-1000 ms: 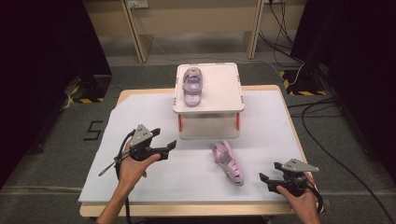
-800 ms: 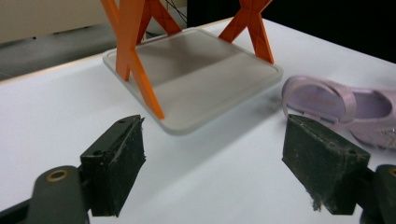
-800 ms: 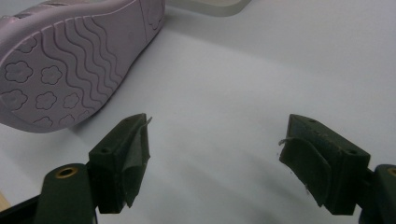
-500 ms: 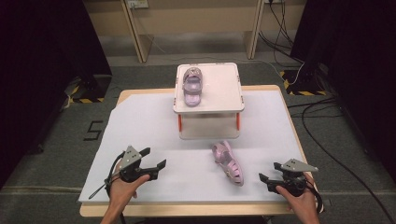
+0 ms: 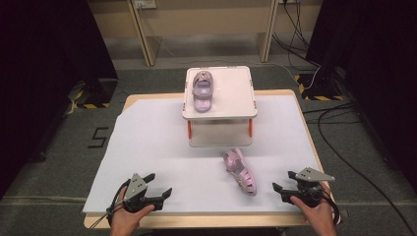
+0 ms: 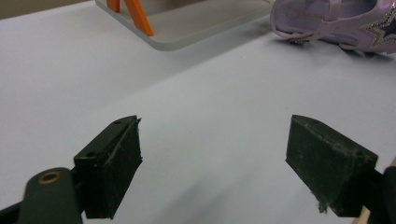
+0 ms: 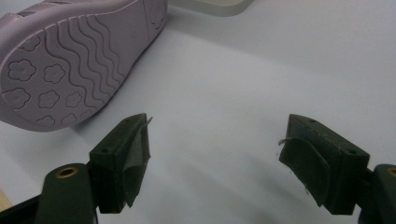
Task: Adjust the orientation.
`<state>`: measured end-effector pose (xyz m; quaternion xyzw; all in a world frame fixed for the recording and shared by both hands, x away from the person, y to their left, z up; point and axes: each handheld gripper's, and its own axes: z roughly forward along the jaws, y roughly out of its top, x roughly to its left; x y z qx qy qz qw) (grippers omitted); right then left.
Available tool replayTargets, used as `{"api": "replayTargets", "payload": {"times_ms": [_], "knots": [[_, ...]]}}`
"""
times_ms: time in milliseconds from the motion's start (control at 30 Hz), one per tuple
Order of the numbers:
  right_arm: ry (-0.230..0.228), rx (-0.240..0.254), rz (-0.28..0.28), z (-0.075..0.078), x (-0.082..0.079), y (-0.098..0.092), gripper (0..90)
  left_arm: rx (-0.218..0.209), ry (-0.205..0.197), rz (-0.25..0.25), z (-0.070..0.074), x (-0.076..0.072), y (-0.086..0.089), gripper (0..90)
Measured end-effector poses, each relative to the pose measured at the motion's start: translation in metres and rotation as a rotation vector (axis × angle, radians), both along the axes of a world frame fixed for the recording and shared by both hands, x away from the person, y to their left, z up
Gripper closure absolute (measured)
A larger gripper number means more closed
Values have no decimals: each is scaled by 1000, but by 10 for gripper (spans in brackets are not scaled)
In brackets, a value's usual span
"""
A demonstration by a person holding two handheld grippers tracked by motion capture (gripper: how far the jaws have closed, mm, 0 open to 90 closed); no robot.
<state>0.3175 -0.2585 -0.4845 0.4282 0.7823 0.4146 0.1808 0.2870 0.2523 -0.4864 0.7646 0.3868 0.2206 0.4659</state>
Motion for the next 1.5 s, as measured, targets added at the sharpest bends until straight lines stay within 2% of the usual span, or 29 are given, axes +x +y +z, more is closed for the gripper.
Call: {"api": "replayTargets", "payload": {"times_ms": [100, 267, 500, 600, 767, 967, 1033, 1133, 1233, 1367, 1500], "knots": [[-5, -2, 1, 1, 0, 0, 236, 24, 24, -11, -8, 1, -4, 174], [-36, 4, 27, 9, 1, 8, 247, 52, 8, -26, -8, 1, -8, 175], [-89, 21, 70, 24, 10, 25, 261, 43, 14, -18, -8, 1, -7, 174], [-113, 18, 111, 30, 17, 35, 263, 45, 15, -20, -9, 2, -8, 174], [-136, 14, 119, 42, 29, 47, 264, 48, 13, -13, -9, 2, -7, 175], [-134, 14, 164, 47, 39, 67, 272, 47, 12, -6, -8, 1, -5, 175], [-120, 3, 187, 47, 39, 74, 313, 57, 14, -13, -8, 1, -5, 175], [-122, -17, 227, 47, 40, 84, 357, 68, 10, -16, -9, 1, -7, 175], [-120, -16, 258, 48, 40, 91, 407, 67, 10, -16, -9, 1, -7, 176], [-113, -48, 286, 44, 42, 97, 464, 71, 11, -19, -9, 1, -7, 175], [-92, -23, 279, 40, 41, 93, 486, 78, 7, -28, -9, 0, -8, 175]]}}
